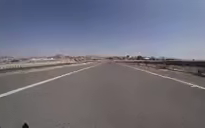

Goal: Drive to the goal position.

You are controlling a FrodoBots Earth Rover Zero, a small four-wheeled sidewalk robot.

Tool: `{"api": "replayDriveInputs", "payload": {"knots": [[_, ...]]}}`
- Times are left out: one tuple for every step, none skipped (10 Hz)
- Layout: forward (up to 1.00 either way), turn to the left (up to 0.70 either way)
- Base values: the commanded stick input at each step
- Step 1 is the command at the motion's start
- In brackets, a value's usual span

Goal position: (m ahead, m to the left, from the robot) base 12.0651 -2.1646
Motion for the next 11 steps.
{"api": "replayDriveInputs", "payload": {"knots": [[1.0, 0.0], [1.0, 0.0], [1.0, 0.0], [1.0, -0.08], [1.0, -0.2], [1.0, 0.0], [1.0, 0.0], [1.0, 0.0], [1.0, 0.0], [1.0, 0.0], [1.0, 0.0]]}}
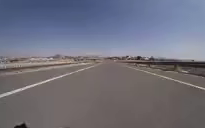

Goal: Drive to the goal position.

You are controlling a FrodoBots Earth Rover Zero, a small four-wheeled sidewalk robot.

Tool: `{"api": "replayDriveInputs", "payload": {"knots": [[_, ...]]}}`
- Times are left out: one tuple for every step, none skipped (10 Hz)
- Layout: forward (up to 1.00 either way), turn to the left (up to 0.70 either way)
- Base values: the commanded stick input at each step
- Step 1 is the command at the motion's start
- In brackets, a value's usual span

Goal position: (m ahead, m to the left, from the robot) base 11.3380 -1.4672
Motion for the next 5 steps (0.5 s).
{"api": "replayDriveInputs", "payload": {"knots": [[1.0, 0.0], [1.0, 0.0], [1.0, 0.0], [1.0, -0.22], [1.0, -0.11]]}}
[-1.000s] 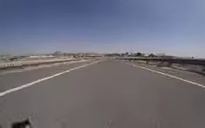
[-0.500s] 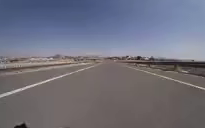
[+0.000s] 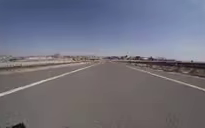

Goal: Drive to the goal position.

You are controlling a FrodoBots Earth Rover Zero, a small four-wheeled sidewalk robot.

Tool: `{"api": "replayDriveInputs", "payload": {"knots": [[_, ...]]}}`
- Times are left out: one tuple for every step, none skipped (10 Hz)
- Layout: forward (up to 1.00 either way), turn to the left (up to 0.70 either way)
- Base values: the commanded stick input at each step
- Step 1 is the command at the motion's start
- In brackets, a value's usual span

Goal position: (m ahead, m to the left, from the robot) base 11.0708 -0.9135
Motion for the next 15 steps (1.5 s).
{"api": "replayDriveInputs", "payload": {"knots": [[1.0, 0.0], [1.0, 0.0], [1.0, 0.0], [1.0, 0.0], [1.0, 0.0], [1.0, 0.0], [1.0, 0.0], [1.0, 0.0], [1.0, 0.0], [1.0, 0.0], [1.0, 0.0], [1.0, 0.0], [1.0, 0.0], [1.0, 0.0], [1.0, 0.0]]}}
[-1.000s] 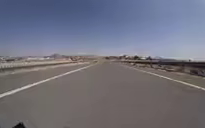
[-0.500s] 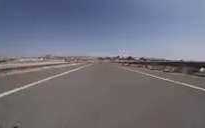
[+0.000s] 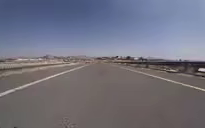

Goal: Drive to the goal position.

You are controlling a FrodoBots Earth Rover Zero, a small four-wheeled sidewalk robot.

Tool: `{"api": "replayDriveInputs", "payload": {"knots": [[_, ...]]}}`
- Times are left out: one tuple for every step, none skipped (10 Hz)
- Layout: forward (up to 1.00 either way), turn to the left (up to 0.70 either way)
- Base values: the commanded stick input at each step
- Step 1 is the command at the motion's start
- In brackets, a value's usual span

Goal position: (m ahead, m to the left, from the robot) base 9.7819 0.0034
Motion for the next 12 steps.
{"api": "replayDriveInputs", "payload": {"knots": [[1.0, 0.0], [1.0, 0.06], [1.0, 0.15], [1.0, 0.24], [1.0, 0.27], [1.0, 0.27], [1.0, 0.27], [1.0, 0.15], [1.0, 0.03], [1.0, 0.0], [1.0, 0.0], [1.0, 0.0]]}}
